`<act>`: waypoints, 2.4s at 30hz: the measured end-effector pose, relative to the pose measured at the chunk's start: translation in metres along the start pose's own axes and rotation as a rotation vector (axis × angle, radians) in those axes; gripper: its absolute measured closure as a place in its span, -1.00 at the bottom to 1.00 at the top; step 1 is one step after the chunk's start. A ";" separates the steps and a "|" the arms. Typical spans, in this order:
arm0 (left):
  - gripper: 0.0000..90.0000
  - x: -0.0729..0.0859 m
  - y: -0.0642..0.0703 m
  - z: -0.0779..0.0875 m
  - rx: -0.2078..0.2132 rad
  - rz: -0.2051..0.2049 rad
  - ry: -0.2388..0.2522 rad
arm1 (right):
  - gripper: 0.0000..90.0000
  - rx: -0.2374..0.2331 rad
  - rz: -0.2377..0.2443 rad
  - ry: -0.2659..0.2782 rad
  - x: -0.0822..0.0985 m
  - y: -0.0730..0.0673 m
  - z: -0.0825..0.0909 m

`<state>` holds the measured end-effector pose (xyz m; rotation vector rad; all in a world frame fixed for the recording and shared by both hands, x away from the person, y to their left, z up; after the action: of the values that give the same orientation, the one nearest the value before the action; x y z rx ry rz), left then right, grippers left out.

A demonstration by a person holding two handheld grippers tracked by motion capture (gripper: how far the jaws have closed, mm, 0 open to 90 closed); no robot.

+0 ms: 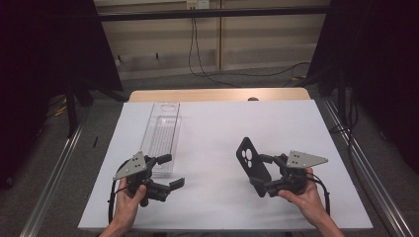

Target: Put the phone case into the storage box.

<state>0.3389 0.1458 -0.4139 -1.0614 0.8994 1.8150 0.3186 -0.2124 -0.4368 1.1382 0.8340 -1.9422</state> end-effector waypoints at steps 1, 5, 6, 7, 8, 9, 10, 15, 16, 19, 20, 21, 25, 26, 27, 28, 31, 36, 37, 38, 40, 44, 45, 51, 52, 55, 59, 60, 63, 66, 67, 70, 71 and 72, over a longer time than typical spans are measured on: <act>-0.88 -0.001 0.000 -0.001 0.004 -0.005 -0.003 | -0.70 -0.003 0.004 0.003 0.000 -0.001 0.000; -0.88 -0.003 0.000 -0.003 0.010 -0.021 -0.010 | -0.70 -0.018 0.024 0.014 -0.002 -0.004 0.000; -0.88 -0.004 0.001 -0.004 0.010 -0.029 -0.013 | -0.70 -0.029 0.023 0.016 -0.002 -0.004 -0.001; -0.88 -0.005 0.001 -0.005 0.015 -0.036 -0.014 | -0.70 -0.033 0.023 0.018 -0.002 -0.005 -0.001; -0.89 -0.006 0.001 -0.006 0.020 -0.040 -0.013 | -0.70 -0.040 0.025 0.018 -0.002 -0.005 -0.002; -0.89 -0.008 0.001 -0.007 0.024 -0.041 -0.011 | -0.70 -0.049 0.029 0.018 -0.003 -0.006 -0.002; -0.90 -0.010 0.002 -0.009 0.033 -0.045 -0.011 | -0.70 -0.053 0.032 0.021 -0.004 -0.007 -0.002; -0.92 -0.019 0.007 -0.015 0.073 -0.067 -0.014 | -0.70 -0.098 0.053 0.020 -0.008 -0.013 -0.007; -0.93 -0.022 0.008 -0.017 0.085 -0.072 -0.016 | -0.70 -0.104 0.059 0.017 -0.008 -0.014 -0.008; -0.94 -0.028 0.011 -0.022 0.141 -0.088 -0.018 | -0.70 -0.126 0.063 0.007 -0.007 -0.017 -0.011; -0.94 -0.030 0.012 -0.023 0.149 -0.101 -0.022 | -0.70 -0.131 0.066 0.004 -0.007 -0.017 -0.012; -0.94 -0.032 0.013 -0.025 0.155 -0.105 -0.021 | -0.70 -0.138 0.068 0.002 -0.007 -0.018 -0.012; -0.94 -0.036 0.015 -0.031 0.179 -0.125 -0.023 | -0.70 -0.148 0.068 -0.004 -0.005 -0.018 -0.013; -0.95 -0.036 0.015 -0.033 0.185 -0.133 -0.028 | -0.70 -0.146 0.068 -0.006 -0.005 -0.018 -0.014; -0.96 -0.037 0.015 -0.035 0.189 -0.133 -0.033 | -0.70 -0.151 0.067 -0.006 -0.005 -0.018 -0.014; -0.96 -0.037 0.015 -0.036 0.191 -0.132 -0.034 | -0.70 -0.159 0.064 -0.007 -0.004 -0.018 -0.014; -0.96 -0.039 0.016 -0.042 0.219 -0.147 -0.040 | -0.70 -0.170 0.060 -0.011 -0.004 -0.018 -0.016; -0.97 -0.044 0.021 -0.052 0.260 -0.168 -0.052 | -0.70 -0.190 0.059 -0.021 -0.003 -0.019 -0.019; -0.97 -0.045 0.022 -0.054 0.267 -0.182 -0.055 | -0.70 -0.194 0.057 -0.022 -0.002 -0.019 -0.019; -0.96 -0.046 0.023 -0.056 0.273 -0.193 -0.058 | -0.70 -0.196 0.055 -0.021 -0.003 -0.018 -0.019; -0.97 -0.049 0.025 -0.060 0.293 -0.206 -0.061 | -0.70 -0.199 0.054 -0.022 -0.002 -0.018 -0.019; -0.96 -0.056 0.026 -0.069 0.309 -0.231 -0.064 | -0.70 -0.207 0.052 -0.021 -0.002 -0.018 -0.019; -0.96 -0.057 0.026 -0.071 0.313 -0.227 -0.062 | -0.70 -0.210 0.054 -0.023 -0.002 -0.019 -0.019; -0.96 -0.060 0.025 -0.081 0.346 -0.239 -0.066 | -0.70 -0.218 0.064 -0.033 -0.001 -0.021 -0.020; -0.96 -0.060 0.025 -0.082 0.346 -0.245 -0.072 | -0.70 -0.218 0.065 -0.033 -0.001 -0.021 -0.020; -0.96 -0.061 0.025 -0.085 0.366 -0.238 -0.074 | -0.70 -0.212 0.072 -0.037 -0.001 -0.020 -0.020; -0.96 -0.061 0.026 -0.090 0.384 -0.231 -0.074 | -0.70 -0.214 0.082 -0.042 -0.001 -0.021 -0.020; -0.97 -0.061 0.027 -0.091 0.387 -0.229 -0.075 | -0.70 -0.217 0.086 -0.045 -0.001 -0.021 -0.021; -0.97 -0.063 0.028 -0.095 0.403 -0.225 -0.074 | -0.70 -0.222 0.097 -0.052 0.000 -0.022 -0.021; -0.97 -0.065 0.030 -0.099 0.419 -0.226 -0.080 | -0.70 -0.220 0.103 -0.056 0.000 -0.023 -0.022; -0.97 -0.065 0.030 -0.100 0.420 -0.227 -0.082 | -0.70 -0.219 0.104 -0.056 0.000 -0.023 -0.022; -0.97 -0.065 0.030 -0.103 0.422 -0.228 -0.082 | -0.70 -0.223 0.109 -0.057 0.000 -0.023 -0.022; -0.97 -0.065 0.030 -0.104 0.419 -0.229 -0.085 | -0.70 -0.223 0.109 -0.059 0.000 -0.023 -0.022; -0.97 -0.065 0.030 -0.105 0.418 -0.231 -0.085 | -0.70 -0.225 0.110 -0.059 0.000 -0.024 -0.022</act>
<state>0.3642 0.0237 -0.3911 -0.7803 1.0049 1.3917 0.3081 -0.1826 -0.4418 0.9683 0.9135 -1.7344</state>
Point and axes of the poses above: each handheld gripper's, and its own axes: z roughly backward along the jaws, x roughly out of its underside, y roughly to its right, the point moved 4 cm from there along -z, roughly forward along the jaws, and after that the axes turned 10 degrees about -y, right-handed, at the moved point
